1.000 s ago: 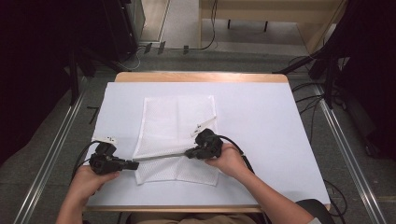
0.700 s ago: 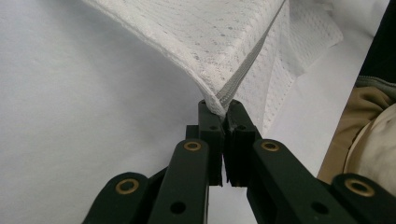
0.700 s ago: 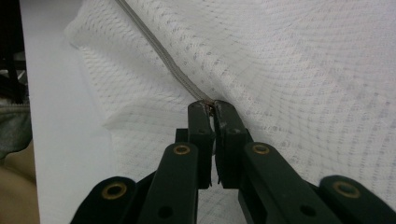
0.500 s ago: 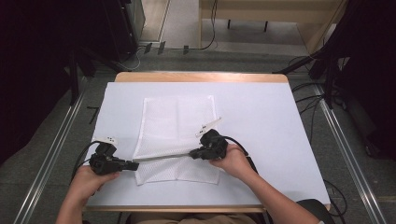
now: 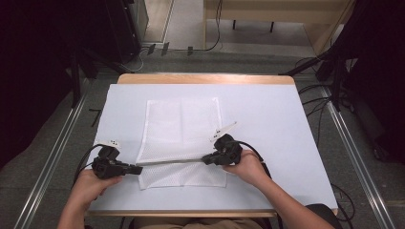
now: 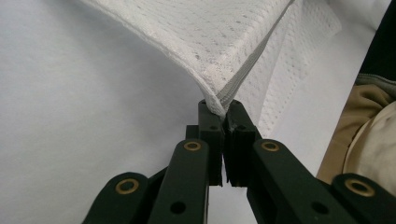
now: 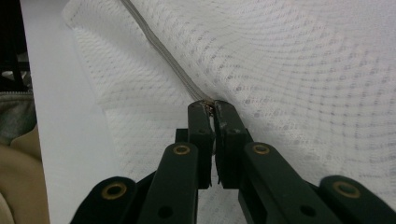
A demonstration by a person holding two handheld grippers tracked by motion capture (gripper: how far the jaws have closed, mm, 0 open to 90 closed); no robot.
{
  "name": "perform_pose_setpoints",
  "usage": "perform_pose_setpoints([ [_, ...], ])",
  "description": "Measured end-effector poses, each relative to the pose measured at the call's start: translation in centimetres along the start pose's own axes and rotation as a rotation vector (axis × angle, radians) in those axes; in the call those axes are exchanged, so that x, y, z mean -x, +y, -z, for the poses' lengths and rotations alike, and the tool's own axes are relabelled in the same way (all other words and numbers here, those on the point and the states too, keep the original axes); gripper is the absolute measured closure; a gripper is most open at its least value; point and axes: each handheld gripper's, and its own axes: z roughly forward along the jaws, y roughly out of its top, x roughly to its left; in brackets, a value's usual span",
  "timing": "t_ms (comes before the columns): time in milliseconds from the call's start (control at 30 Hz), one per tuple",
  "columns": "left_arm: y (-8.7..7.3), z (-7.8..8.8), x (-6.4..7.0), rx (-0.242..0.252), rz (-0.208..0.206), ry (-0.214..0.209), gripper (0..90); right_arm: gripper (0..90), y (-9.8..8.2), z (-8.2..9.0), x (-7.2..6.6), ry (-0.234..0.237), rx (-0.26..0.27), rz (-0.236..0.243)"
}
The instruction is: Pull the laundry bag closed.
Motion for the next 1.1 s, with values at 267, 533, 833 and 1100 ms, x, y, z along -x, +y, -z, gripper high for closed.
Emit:
perform_pose_setpoints([
  [267,-0.1,0.1,0.0,0.009,0.009,-0.003,88.2,88.3,-0.5,0.8,0.5,-0.013,0.002,-0.013],
  [533,-0.2,0.3,-0.1,0.002,0.01,-0.015,88.2,88.3,-1.2,1.8,1.0,-0.023,0.003,-0.016],
  [833,-0.2,0.5,-0.1,0.01,0.013,-0.021,88.2,88.4,-2.1,3.0,1.6,-0.039,0.001,-0.03],
  [1100,0.0,0.6,0.1,0.033,-0.008,-0.004,87.6,88.2,-2.2,3.1,1.5,-0.033,0.001,-0.013],
])
